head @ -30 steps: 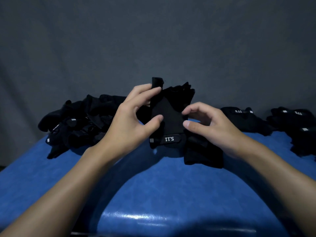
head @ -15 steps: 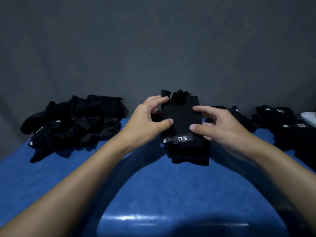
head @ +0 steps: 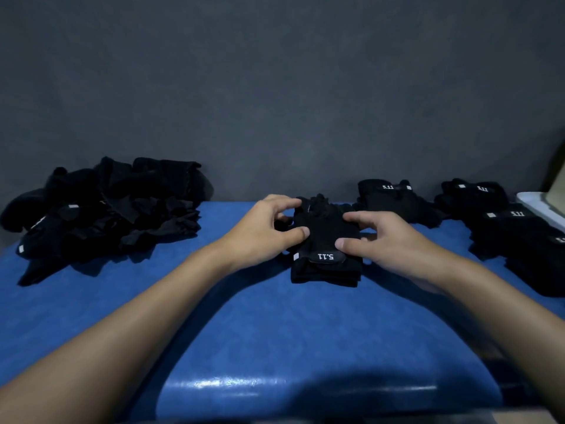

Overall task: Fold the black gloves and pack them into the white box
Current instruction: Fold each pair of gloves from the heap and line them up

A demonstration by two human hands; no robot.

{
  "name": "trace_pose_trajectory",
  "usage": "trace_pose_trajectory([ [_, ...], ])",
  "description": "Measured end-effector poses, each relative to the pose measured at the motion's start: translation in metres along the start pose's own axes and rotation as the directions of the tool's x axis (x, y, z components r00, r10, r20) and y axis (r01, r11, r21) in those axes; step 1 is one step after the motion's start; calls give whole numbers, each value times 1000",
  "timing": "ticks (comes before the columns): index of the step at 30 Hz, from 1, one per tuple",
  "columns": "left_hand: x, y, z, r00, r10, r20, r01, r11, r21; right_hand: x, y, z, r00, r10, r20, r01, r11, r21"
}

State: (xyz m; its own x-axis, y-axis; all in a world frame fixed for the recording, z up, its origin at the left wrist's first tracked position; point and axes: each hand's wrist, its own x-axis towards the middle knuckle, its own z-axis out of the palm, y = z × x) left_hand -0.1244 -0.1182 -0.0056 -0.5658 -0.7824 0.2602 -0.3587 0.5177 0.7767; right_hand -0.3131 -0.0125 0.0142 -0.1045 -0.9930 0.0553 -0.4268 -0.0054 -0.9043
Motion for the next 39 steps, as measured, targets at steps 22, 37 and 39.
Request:
trace_pose_trajectory([
  [22,-9,-11,-17,983,-126,-133,125,992,-12,-2,-1,-3,995,86,-52,-94,980,-178],
  [37,-10,-7,-12,970,-159,-183,119,970,-213,-6,-9,-4,991,130,-12,-130,991,-6],
  [39,-11,-6,-11,968,-136,-213,94,976,-196,-6,-10,-4,993,119,-8,-119,993,-3],
])
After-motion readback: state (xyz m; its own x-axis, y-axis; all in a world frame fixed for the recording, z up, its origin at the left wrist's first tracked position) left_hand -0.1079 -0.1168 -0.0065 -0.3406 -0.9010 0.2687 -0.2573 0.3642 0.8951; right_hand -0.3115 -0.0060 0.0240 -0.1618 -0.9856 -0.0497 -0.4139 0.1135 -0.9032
